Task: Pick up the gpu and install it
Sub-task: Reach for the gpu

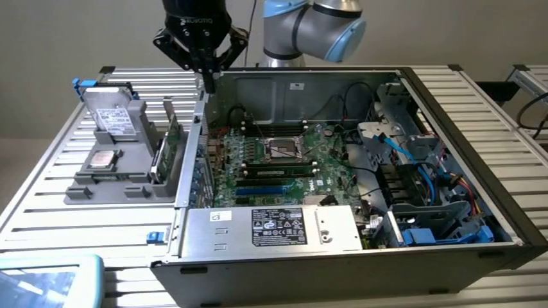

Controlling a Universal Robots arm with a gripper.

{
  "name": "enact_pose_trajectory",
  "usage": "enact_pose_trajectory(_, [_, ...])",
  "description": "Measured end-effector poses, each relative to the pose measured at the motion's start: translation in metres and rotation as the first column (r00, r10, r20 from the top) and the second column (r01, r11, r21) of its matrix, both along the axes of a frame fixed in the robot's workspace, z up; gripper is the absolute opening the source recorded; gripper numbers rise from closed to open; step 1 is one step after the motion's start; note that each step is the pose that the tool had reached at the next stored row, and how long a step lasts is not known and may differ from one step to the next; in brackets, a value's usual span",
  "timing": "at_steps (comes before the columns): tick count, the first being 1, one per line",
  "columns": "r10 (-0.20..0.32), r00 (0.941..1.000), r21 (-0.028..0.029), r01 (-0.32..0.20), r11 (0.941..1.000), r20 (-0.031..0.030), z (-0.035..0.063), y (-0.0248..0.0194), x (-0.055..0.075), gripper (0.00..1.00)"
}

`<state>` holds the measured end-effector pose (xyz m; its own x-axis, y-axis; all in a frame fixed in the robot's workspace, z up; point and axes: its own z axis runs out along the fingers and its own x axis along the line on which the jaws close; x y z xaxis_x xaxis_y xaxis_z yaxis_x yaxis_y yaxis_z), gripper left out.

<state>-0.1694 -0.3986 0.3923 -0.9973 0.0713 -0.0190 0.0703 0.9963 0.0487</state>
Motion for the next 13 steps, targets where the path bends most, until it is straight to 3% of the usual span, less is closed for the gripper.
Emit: enact_pose_trajectory(13, [0.000,1.0000,0.0002,0.000,1.0000,-0.0001,-0.0030,0.0001,-0.059,0.11])
